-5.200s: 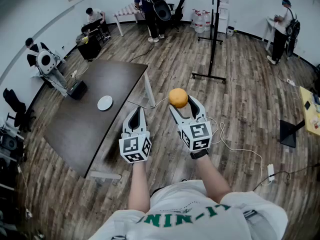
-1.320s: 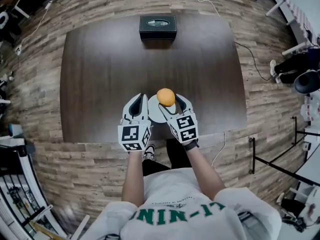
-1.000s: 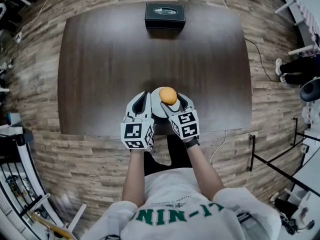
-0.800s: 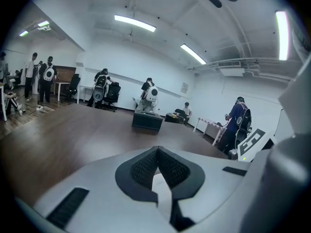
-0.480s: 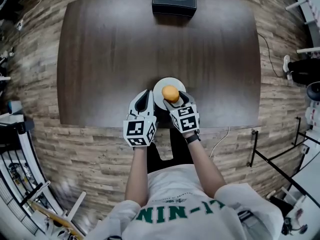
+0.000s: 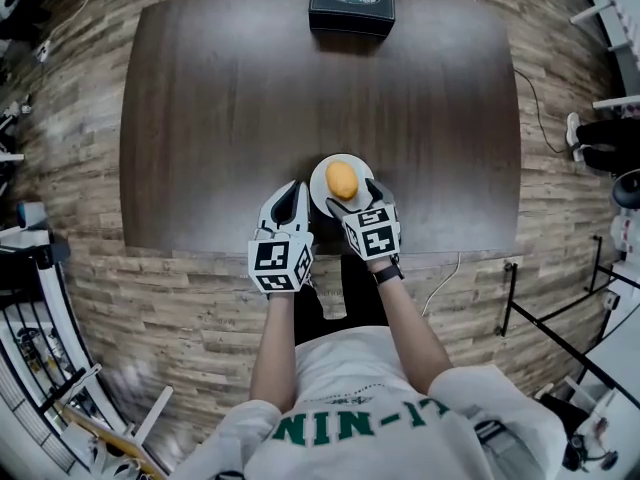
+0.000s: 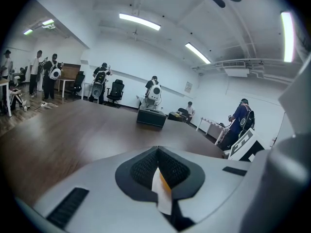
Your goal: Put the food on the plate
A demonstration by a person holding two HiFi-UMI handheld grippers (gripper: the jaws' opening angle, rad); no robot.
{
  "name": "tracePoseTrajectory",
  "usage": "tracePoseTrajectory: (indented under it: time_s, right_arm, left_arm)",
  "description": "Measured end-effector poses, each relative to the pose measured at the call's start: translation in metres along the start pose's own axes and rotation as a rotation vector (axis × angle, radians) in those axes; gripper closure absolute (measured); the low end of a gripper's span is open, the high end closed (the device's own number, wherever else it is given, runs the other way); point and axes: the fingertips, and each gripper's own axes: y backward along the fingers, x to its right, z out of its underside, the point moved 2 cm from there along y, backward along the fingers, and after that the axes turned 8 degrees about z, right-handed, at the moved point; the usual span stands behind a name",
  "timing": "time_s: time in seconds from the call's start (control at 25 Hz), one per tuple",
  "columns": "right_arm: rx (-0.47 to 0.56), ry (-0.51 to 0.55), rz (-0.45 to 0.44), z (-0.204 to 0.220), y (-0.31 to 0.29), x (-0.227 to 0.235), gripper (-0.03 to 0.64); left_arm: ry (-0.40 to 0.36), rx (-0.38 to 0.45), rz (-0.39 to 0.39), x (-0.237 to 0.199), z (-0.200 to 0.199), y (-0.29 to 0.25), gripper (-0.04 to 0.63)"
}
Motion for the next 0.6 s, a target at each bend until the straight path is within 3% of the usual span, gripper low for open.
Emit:
tracePoseTrajectory:
  time_s: [0.32,0.6]
  right_arm:
    - [0.121,-0.067,0.028,-0.03,0.028,0.009,0.195]
    - [0.264,-0.108,0.064,-0.077,0.074,0.02,0.264]
  left_arm:
    - [-0.04,0.024,0.013,0.001,-0.024,0.003,0.581]
    - [-0.077,0.066,0.026,0.005,-0.06,0.014,0.581]
